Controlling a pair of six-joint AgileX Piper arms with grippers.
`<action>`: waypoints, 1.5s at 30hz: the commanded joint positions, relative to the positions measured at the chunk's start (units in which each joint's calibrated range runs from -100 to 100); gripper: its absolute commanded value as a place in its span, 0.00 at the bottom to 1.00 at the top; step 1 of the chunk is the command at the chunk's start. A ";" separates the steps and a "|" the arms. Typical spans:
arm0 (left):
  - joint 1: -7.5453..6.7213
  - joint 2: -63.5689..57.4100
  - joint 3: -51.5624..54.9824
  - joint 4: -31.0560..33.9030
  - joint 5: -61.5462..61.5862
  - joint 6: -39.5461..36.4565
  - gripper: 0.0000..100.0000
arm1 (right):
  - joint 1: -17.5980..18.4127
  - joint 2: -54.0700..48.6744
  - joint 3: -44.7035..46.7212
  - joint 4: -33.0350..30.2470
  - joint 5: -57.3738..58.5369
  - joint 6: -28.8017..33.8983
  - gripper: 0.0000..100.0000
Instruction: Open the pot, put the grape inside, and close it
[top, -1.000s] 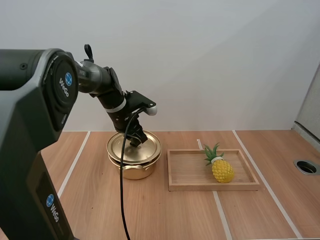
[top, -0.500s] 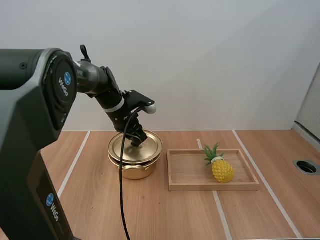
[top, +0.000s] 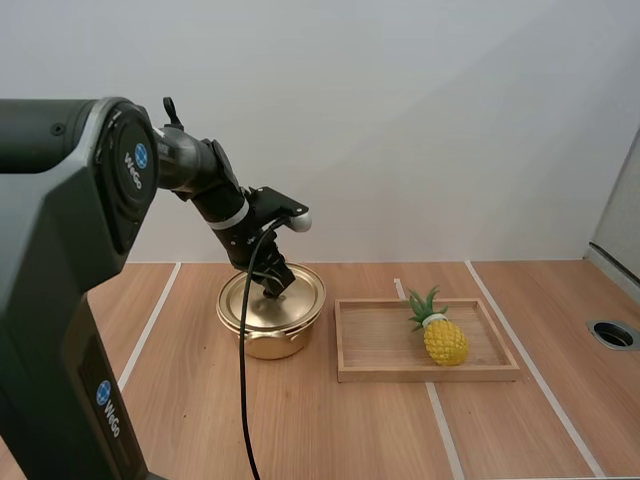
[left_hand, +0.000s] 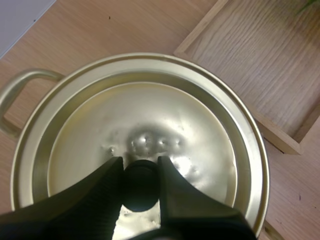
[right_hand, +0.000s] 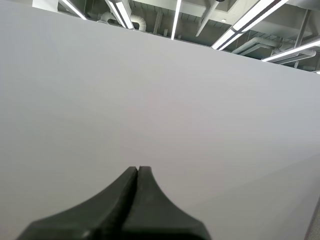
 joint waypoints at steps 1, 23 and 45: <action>-0.01 1.29 0.28 -1.29 1.49 0.25 0.00 | -0.24 -0.66 -0.40 0.02 -0.47 0.07 0.00; -0.01 1.29 0.28 -1.06 6.68 -0.12 0.06 | -0.24 -0.66 -0.40 0.02 -0.47 0.07 0.00; 0.07 -1.81 -0.72 -0.75 4.14 -1.35 1.00 | -0.24 -0.66 -0.40 0.02 -0.47 0.07 0.00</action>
